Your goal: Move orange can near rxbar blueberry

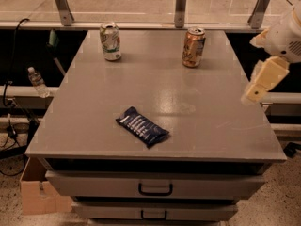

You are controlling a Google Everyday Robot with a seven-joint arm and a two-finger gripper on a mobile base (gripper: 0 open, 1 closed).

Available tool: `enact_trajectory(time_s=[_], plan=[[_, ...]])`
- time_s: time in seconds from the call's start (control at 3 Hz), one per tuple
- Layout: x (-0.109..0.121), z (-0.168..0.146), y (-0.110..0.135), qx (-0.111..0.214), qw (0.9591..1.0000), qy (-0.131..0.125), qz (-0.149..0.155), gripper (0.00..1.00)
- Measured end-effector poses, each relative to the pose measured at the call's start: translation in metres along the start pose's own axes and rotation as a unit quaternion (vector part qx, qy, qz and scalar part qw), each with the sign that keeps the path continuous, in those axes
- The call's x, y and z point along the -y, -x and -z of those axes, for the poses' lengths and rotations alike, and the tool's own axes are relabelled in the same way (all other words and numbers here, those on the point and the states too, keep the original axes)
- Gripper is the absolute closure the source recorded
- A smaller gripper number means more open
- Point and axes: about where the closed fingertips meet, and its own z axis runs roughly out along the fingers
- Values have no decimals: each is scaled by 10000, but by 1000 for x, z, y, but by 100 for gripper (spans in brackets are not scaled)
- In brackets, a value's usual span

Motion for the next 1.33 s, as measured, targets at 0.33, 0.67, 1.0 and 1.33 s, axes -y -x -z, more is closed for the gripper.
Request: enact_trajectory(time_s=[0.33, 0.67, 1.0, 1.33], plan=[[56, -39, 7, 599, 9978, -89, -268, 0], [107, -79, 23, 1224, 9910, -58, -535, 0], [146, -114, 51, 1903, 9786, 68, -784, 0], [168, -131, 75, 2427, 9647, 210, -1004, 0]])
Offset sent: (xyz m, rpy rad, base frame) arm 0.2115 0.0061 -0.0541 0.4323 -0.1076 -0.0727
